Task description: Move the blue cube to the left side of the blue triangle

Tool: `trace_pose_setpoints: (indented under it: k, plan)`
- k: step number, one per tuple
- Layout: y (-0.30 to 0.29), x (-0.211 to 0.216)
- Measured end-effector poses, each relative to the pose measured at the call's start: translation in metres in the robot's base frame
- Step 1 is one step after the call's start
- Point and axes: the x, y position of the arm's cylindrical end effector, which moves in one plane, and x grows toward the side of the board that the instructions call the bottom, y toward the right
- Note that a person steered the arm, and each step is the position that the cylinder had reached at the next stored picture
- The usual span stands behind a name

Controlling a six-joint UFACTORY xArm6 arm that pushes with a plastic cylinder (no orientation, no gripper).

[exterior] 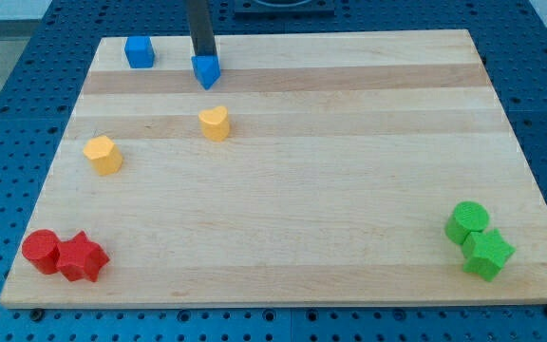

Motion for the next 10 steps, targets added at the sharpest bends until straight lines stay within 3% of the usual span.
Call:
trace_pose_setpoints:
  k: [2,3,5,6,8,10]
  plan:
    - [0.002,0.053]
    - [-0.002,0.037]
    - [-0.018,-0.068]
    - [-0.032,-0.068]
    - [-0.143,-0.069]
    - [-0.109,-0.023]
